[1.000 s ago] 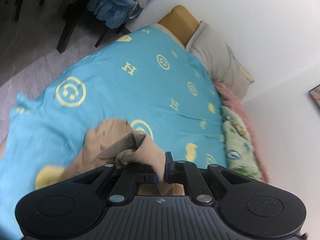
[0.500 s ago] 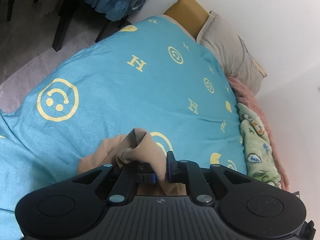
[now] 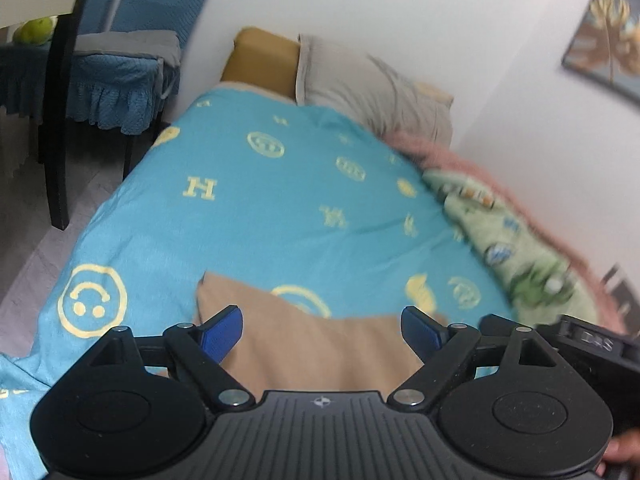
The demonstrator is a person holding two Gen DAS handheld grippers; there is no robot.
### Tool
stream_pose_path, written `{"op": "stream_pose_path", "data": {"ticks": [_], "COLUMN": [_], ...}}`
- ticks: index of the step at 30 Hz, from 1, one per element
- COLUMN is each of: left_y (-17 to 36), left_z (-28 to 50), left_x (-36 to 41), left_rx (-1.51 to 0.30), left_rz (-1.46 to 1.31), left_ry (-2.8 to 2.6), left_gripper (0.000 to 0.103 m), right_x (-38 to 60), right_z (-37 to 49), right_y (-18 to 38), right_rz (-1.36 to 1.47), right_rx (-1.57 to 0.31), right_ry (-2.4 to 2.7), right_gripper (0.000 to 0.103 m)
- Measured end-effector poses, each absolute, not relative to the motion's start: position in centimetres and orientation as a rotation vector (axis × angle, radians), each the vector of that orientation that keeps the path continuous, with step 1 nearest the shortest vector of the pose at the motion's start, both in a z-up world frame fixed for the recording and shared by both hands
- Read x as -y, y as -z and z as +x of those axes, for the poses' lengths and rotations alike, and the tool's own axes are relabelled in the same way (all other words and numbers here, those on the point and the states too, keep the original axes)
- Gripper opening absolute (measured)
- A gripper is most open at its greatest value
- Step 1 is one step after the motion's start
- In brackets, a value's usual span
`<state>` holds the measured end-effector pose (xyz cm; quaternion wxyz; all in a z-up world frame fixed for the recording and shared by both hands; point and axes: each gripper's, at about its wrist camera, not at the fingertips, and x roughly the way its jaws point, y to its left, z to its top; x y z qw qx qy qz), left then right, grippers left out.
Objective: Fold clothes
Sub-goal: 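Open both grippers and release the flipped shirt, lettering side up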
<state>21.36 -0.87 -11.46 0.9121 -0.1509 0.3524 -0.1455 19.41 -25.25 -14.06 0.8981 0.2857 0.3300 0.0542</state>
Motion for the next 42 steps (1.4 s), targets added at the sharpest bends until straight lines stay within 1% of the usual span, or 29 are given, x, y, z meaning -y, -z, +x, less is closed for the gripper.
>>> {"op": "stream_pose_path", "data": {"ticks": [1, 3, 6, 9, 11, 14, 20, 23, 32, 35, 38, 42], "left_y": [12.3, 14.0, 15.7, 15.4, 14.6, 13.3, 11.9, 11.9, 11.6, 10.6, 9.7, 11.9], "left_z": [21.6, 22.4, 22.9, 22.0, 21.0, 19.0, 15.2, 14.7, 13.8, 12.8, 11.7, 12.2], "left_x": [1.2, 2.0, 2.7, 2.9, 2.7, 2.1, 1.7, 1.4, 1.9, 0.7, -0.9, -2.6], "left_rx": [-0.743, -0.785, -0.802, -0.780, -0.765, -0.752, -0.769, -0.788, -0.827, -0.837, -0.855, -0.984], "left_rz": [-0.283, -0.235, -0.173, -0.148, -0.158, -0.183, -0.163, -0.194, -0.108, -0.201, -0.334, -0.563], "left_ry": [0.291, 0.270, 0.253, 0.256, 0.261, 0.277, 0.225, 0.218, 0.198, 0.235, 0.282, 0.328], "left_gripper": [0.088, 0.085, 0.082, 0.082, 0.082, 0.082, 0.082, 0.082, 0.082, 0.082, 0.085, 0.085], "right_x": [24.8, 23.7, 22.4, 22.2, 22.0, 21.6, 20.5, 20.4, 19.9, 19.7, 20.0, 20.3], "right_z": [20.0, 21.1, 21.9, 21.3, 20.5, 18.8, 14.3, 13.2, 13.9, 13.6, 13.7, 13.8], "right_y": [14.7, 16.1, 18.3, 18.2, 17.3, 15.8, 12.8, 12.4, 15.6, 15.6, 15.6, 15.7], "right_rz": [0.555, 0.471, 0.352, 0.329, 0.322, 0.320, 0.282, 0.230, 0.232, 0.222, 0.254, 0.282], "right_rx": [-0.705, -0.751, -0.811, -0.814, -0.807, -0.796, -0.742, -0.720, -0.833, -0.829, -0.833, -0.838], "right_ry": [-0.107, -0.094, -0.071, -0.065, -0.061, -0.064, -0.083, -0.054, -0.001, 0.002, 0.005, 0.013], "right_gripper": [0.028, 0.027, 0.024, 0.024, 0.027, 0.027, 0.027, 0.027, 0.026, 0.026, 0.026, 0.026]}}
